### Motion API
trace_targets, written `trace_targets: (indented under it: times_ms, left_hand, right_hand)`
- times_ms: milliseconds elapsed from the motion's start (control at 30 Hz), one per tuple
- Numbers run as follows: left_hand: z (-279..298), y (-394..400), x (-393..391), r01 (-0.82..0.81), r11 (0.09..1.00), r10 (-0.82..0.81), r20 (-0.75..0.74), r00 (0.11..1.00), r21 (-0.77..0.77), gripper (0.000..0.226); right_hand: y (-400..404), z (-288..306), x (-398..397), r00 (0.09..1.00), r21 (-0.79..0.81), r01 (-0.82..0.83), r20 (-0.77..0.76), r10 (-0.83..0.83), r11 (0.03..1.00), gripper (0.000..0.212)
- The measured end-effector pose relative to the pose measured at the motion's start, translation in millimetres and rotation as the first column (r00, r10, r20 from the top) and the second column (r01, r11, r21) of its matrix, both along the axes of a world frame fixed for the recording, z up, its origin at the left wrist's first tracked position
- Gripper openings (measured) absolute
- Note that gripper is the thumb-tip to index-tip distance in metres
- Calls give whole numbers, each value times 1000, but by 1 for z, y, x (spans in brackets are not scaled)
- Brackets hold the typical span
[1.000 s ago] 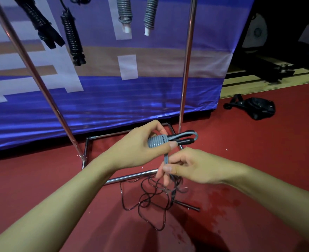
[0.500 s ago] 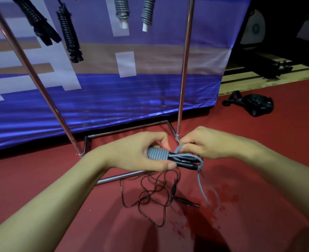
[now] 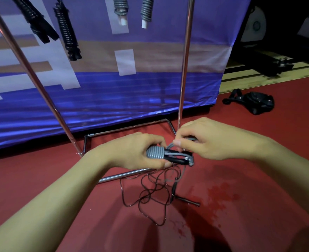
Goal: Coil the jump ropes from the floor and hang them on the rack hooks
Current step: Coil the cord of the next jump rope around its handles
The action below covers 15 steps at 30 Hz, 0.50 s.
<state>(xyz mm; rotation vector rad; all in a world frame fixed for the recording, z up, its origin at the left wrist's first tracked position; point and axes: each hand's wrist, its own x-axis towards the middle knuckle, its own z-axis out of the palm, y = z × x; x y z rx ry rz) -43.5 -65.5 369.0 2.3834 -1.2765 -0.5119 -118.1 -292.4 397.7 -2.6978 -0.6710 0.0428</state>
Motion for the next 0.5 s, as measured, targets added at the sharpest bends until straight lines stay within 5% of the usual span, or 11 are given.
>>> trace_targets:
  times_ms: [133, 200, 333, 500]
  left_hand:
    - [-7, -3, 2, -105, 994, 102, 262, 960, -1, 41]
    - [-12, -5, 1, -133, 990, 139, 315, 939, -40, 46]
    - [-11, -10, -3, -114, 989, 137, 295, 946, -97, 66]
    - [-9, -11, -8, -165, 961, 203, 163, 965, -223, 36]
  right_hand:
    - [8, 6, -13, 996, -112, 84, 6, -83, 990, 28]
    - [15, 7, -19, 986, -100, 110, -114, -121, 989, 26]
    - [25, 7, -27, 887, -5, 163, -437, -149, 987, 27]
    - [19, 7, -25, 859, -70, 227, -455, -234, 971, 36]
